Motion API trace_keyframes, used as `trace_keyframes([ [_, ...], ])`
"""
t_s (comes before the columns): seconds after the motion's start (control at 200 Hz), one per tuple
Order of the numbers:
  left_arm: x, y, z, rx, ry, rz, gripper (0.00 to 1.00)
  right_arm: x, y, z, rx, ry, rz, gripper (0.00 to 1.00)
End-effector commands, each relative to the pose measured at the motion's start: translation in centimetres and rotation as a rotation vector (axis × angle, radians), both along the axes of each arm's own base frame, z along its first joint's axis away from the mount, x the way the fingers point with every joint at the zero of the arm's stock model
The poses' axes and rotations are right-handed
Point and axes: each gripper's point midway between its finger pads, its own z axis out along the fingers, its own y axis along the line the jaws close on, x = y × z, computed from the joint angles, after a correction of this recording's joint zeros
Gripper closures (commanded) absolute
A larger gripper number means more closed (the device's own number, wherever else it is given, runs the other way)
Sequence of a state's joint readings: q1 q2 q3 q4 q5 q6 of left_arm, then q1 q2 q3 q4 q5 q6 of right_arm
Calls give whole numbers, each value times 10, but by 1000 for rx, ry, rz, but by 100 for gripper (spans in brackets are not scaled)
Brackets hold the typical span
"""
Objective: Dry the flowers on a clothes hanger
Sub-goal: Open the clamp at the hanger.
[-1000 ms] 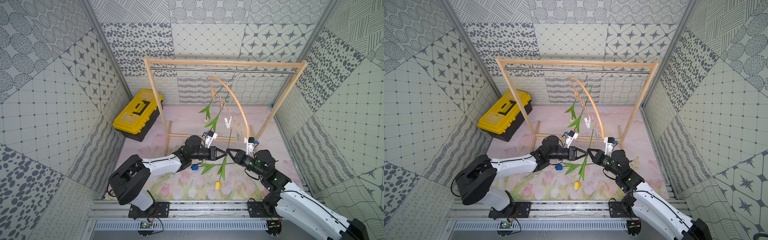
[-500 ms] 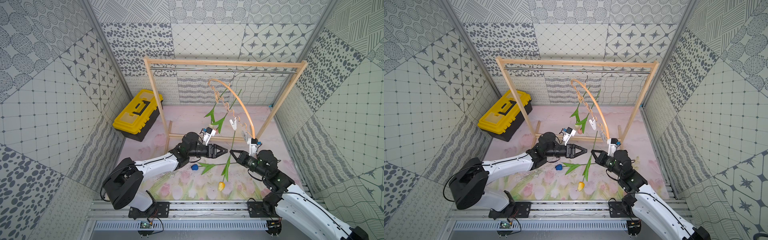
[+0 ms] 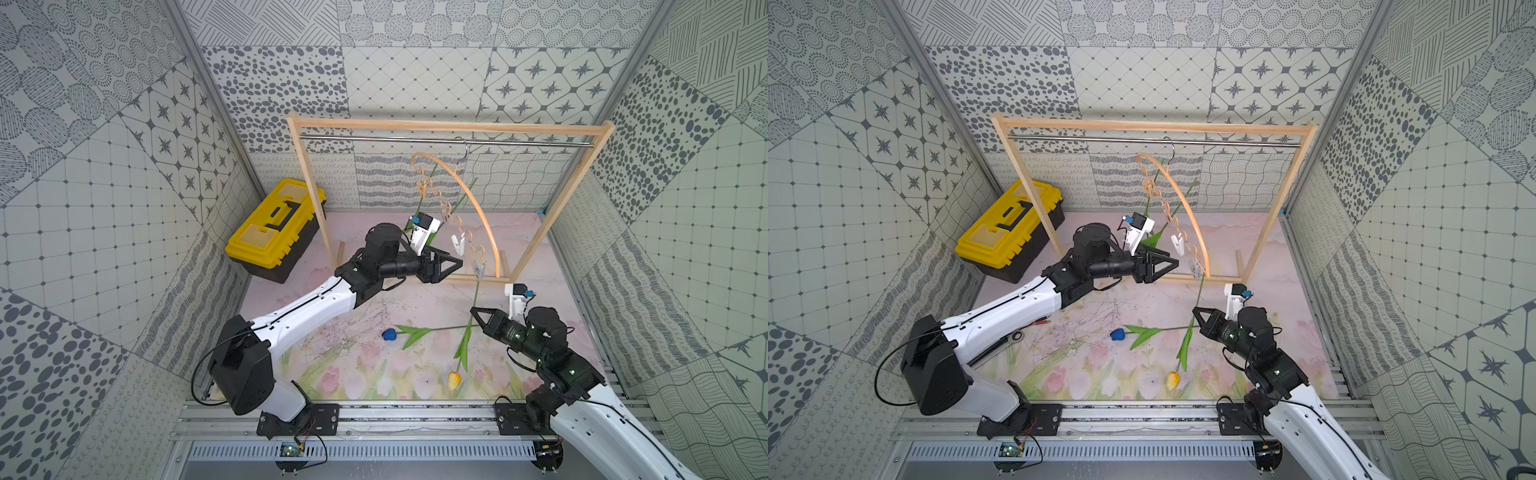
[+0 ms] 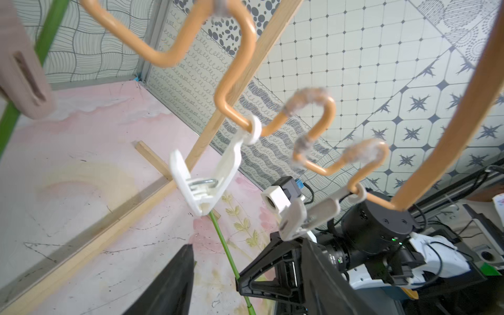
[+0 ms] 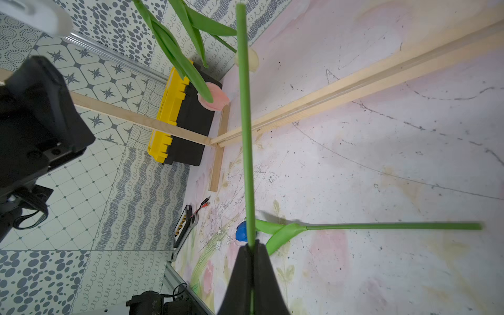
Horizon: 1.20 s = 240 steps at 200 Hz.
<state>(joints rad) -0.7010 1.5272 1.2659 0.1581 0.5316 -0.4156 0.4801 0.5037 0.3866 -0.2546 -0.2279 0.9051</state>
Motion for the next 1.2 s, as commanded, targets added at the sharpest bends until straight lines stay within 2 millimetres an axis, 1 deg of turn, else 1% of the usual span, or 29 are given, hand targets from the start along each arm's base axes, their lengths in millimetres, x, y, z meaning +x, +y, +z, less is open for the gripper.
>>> trace_keyframes([
  [0.0,20,1,-5,140,-177,58,34,2,1,21,8,-61,13,100],
  [0.115,20,-7,-3,173,-243,77,32,3,2,22,4,-63,17,100],
  [0.21,23,-15,-7,205,-293,105,31,4,2,22,6,-61,19,100],
  [0.305,28,-20,-9,197,-300,121,31,4,2,22,11,-63,19,100],
  [0.4,31,-27,-7,172,-286,107,35,3,2,22,11,-62,20,100],
  [0.51,33,-36,1,140,-275,97,39,1,1,22,12,-63,21,100],
  [0.71,37,-44,10,120,-281,87,42,-1,0,20,16,-61,20,100],
  [0.831,38,-46,16,110,-284,88,47,-1,1,20,18,-62,24,100],
  [0.921,38,-45,21,100,-295,95,49,-1,1,20,18,-63,28,100],
  [0.961,39,-44,23,99,-299,98,51,-1,1,20,17,-63,27,100],
  [1.051,39,-43,24,103,-305,104,60,-1,2,19,18,-62,29,100],
  [1.141,37,-44,25,100,-306,98,65,-2,2,19,19,-63,31,100],
  [1.196,34,-45,26,95,-301,89,70,-2,2,18,17,-62,31,100],
])
